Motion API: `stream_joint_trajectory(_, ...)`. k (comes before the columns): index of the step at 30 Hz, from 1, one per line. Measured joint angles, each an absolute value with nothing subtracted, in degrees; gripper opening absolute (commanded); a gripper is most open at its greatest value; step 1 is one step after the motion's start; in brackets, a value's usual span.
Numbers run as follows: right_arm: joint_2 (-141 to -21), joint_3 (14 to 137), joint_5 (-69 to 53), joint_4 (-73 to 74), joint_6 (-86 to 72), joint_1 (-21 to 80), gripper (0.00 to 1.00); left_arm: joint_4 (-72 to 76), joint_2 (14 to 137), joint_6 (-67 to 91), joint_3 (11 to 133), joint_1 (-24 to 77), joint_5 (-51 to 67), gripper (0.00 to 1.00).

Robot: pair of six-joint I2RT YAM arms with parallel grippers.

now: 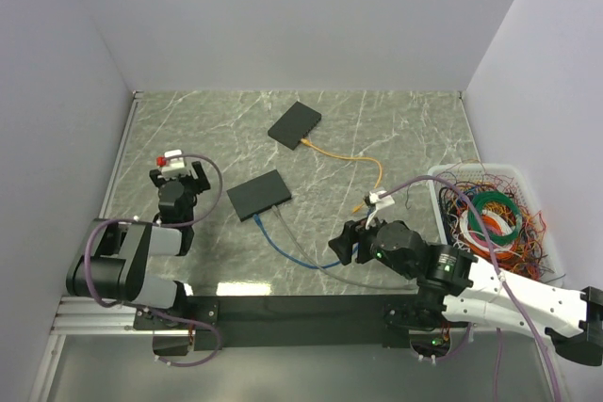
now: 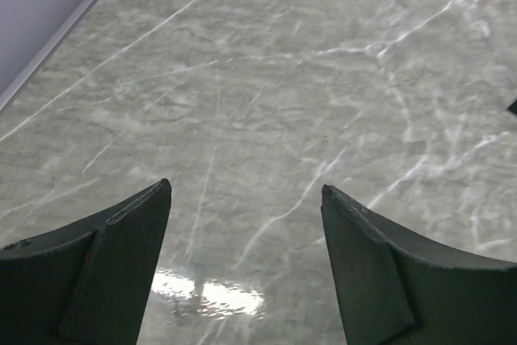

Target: Insert the plug into the switch port

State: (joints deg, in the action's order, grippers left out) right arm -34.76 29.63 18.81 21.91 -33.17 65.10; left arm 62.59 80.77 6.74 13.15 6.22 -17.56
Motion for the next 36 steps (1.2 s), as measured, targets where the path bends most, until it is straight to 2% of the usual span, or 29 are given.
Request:
stream_joint_trajectory(4,-35.31,29.61,19.05,21.54,-33.15,65.1,0.75,63.81,82.48,7.27,13.15,3.46,-15.4,0.83)
stream_joint_trajectory(5,-35.83,29.61,19.2,21.26,-33.04,65.1,0.77,64.64,82.78,7.35,13.15,3.11,-14.76,0.84)
stream_joint_trajectory(6,-36.4,29.61,19.42,20.91,-32.95,65.12,0.84,65.14,82.98,7.38,13.15,2.94,-14.37,0.85)
stream_joint_trajectory(7,-36.97,29.61,19.73,20.47,-32.75,65.12,0.85,65.52,83.13,7.57,13.15,2.81,-13.85,0.85)
stream_joint_trajectory(8,-37.89,29.61,20.25,19.88,-32.12,65.12,0.8,65.67,83.2,7.68,13.15,2.79,-13.54,0.89)
stream_joint_trajectory(9,-39.07,29.65,20.78,19.46,-31.68,65.12,0.78,65.78,83.22,7.73,13.15,2.76,-13.21,0.99)
stream_joint_trajectory(10,-40.45,29.74,21.54,19.09,-31.27,65.12,0.78,65.84,83.22,7.7,13.15,2.76,-12.93,0.99)
stream_joint_trajectory(11,-41.69,29.93,22.13,18.63,-30.41,65.12,0.95,66.0,83.22,8.01,13.15,2.76,-12.8,1.0)
stream_joint_trajectory(18,-51.16,37.32,25.32,17.15,-23.27,63.44,0.97,66.63,83.22,8.21,13.15,2.7,-11.99,1.0)
stream_joint_trajectory(22,-47.37,38.0,17.91,10.22,-19.88,51.9,0.98,66.63,83.24,8.23,13.15,2.66,-11.84,0.99)
stream_joint_trajectory(26,-38.96,32.29,10.31,-0.12,-15.77,40.12,0.98,66.63,83.24,8.21,13.15,2.55,-11.81,0.99)
stream_joint_trajectory(33,-33.1,27.73,6.9,-3.66,-12.58,32.62,0.99,66.63,83.24,8.21,13.15,2.44,-11.77,0.99)
stream_joint_trajectory(36,-29.65,25.52,0.3,-2.76,-12.6,27.88,0.99,66.63,83.24,8.21,13.15,2.44,-11.7,0.99)
